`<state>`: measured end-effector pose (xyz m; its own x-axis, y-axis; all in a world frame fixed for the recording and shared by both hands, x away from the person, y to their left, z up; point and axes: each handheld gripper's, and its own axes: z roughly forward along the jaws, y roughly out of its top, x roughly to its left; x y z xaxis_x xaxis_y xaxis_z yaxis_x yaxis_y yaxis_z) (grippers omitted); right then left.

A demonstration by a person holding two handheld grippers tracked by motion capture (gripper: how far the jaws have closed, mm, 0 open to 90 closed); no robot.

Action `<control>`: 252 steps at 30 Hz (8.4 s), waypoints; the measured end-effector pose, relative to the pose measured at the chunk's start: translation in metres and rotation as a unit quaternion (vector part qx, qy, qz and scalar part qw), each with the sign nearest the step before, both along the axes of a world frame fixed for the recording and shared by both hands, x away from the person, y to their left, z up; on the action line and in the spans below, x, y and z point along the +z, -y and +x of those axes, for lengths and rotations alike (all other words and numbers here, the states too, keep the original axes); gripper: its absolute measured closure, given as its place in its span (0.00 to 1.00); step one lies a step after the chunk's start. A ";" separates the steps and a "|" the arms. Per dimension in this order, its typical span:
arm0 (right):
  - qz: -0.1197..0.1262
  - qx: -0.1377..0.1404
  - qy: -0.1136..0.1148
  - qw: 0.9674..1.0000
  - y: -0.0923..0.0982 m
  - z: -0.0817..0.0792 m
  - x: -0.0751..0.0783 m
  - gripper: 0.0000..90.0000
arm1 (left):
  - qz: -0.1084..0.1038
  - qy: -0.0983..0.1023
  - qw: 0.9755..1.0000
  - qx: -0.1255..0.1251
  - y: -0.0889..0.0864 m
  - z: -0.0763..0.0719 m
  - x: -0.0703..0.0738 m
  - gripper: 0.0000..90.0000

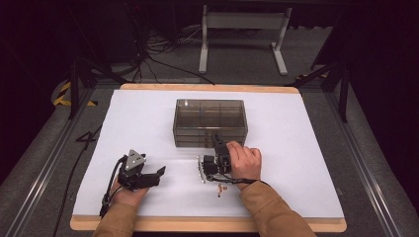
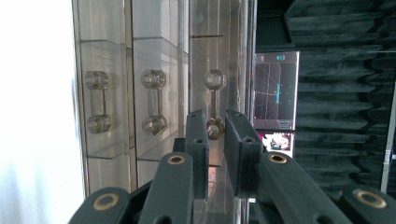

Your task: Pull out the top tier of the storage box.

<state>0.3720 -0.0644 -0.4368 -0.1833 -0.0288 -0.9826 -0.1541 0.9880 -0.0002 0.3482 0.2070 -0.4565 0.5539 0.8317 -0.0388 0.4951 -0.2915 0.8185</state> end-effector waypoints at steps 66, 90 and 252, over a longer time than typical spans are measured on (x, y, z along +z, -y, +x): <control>0.058 0.086 -0.015 0.995 0.071 -0.048 0.006 0.51 | 0.002 0.002 1.000 0.003 0.000 0.000 0.000 0.15; 0.258 0.160 -0.232 0.924 0.124 -0.043 0.019 0.50 | 0.003 0.002 1.000 0.003 0.001 0.000 0.000 0.15; 0.127 0.013 -0.540 0.832 0.090 0.038 0.107 0.95 | 0.001 -0.003 1.000 -0.002 0.001 0.001 -0.001 0.15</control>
<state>0.4101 -0.1547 -0.3295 -0.9659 0.1372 -0.2196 0.0502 0.9312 0.3609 0.3488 0.2062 -0.4571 0.5571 0.8294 -0.0410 0.4993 -0.2951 0.8146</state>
